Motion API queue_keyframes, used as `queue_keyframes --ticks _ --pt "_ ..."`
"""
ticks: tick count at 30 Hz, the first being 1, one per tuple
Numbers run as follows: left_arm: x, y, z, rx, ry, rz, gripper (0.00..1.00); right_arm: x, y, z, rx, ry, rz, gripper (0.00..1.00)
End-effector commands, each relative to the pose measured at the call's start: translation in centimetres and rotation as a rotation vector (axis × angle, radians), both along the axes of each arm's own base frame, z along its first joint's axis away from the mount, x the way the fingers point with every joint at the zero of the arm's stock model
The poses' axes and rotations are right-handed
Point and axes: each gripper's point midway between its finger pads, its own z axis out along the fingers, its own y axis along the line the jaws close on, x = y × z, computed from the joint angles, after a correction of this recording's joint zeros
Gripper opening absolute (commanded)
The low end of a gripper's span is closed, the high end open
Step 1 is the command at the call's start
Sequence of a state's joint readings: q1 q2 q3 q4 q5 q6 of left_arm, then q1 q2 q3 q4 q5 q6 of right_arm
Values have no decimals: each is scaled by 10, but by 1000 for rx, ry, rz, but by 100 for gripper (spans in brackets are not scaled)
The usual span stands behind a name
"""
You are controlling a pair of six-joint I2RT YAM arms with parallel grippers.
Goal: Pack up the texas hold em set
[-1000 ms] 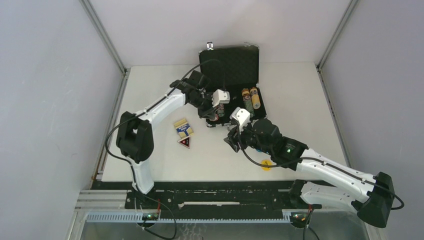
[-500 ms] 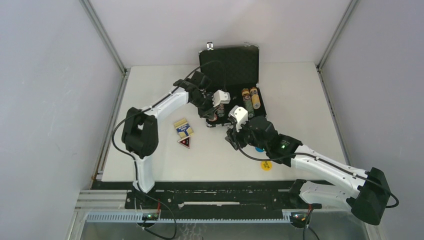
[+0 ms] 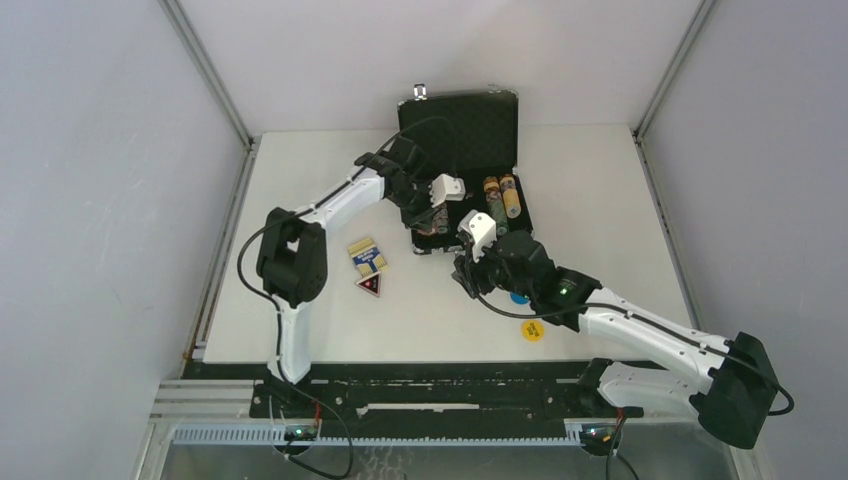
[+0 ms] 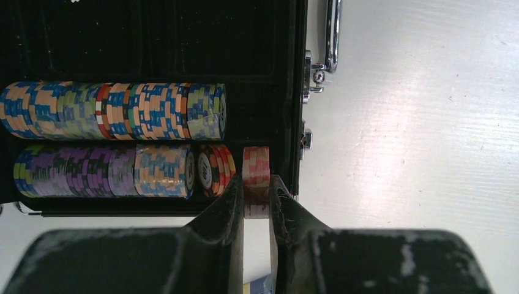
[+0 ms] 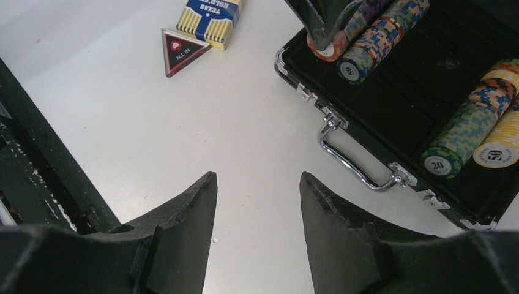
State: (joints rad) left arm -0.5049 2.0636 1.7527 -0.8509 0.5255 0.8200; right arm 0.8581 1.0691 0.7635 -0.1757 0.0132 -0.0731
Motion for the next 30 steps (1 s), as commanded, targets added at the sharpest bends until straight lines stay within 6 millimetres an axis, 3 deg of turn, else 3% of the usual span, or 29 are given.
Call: queue_keyframes --ticks 1,12,21,30 --pt "9 -3 5 -8 -7 5 0 5 3 4 35 -17 -3 60" --pt "16 5 -14 48 -13 47 1 7 3 -2 30 0 -10 60" --pt "24 2 -18 55 -2 86 1 9 2 -7 21 12 -17 59" --pt "48 5 -20 104 -41 134 1 9 2 -8 19 16 -16 59"
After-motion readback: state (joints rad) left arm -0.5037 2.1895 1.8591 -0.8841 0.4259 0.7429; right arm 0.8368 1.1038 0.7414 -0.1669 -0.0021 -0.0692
